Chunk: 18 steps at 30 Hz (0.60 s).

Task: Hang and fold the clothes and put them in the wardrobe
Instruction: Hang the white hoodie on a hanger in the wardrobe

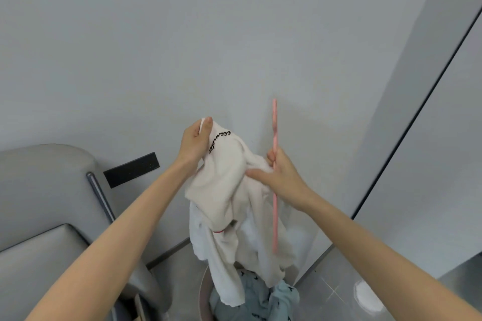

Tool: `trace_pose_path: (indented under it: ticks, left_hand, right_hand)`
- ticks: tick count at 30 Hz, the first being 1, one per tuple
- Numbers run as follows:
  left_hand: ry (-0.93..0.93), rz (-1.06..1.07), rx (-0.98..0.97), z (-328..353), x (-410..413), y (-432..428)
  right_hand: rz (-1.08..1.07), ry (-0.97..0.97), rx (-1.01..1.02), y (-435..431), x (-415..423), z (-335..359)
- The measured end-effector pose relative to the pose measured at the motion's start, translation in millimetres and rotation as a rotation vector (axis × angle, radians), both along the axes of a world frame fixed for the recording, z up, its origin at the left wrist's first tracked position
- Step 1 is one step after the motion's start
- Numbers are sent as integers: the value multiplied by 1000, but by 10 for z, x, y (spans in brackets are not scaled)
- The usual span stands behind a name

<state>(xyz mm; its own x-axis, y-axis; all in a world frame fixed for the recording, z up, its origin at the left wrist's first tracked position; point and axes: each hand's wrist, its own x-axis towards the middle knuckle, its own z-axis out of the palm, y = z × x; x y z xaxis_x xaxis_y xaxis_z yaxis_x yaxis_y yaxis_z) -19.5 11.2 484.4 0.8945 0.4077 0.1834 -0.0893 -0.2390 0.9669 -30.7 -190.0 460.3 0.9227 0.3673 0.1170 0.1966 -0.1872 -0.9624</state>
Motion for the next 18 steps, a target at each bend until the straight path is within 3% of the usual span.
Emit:
trace_pose_path:
  ticks: [3,7,9,12,14,18]
  left_hand:
    - [124,-134,15,-67,-40,68]
    - [291,-214,259,-126,-211,102]
    - [254,-72,333,-158,-357,73]
    - [-42,102,312,-41,-656,-13]
    - [-131,28,324,88,-832,-85]
    - [39,-185,538,56,-952,-220]
  right_hand:
    - [-35,49,151,61,97,206]
    - [-64,45,199,205,203,428]
    - [-60,57,213,270,234,514]
    - [-52,32,206,353,270,603]
    - [-39,-15,166,413,260,641]
    - [-1,-11,163,484,215,648]
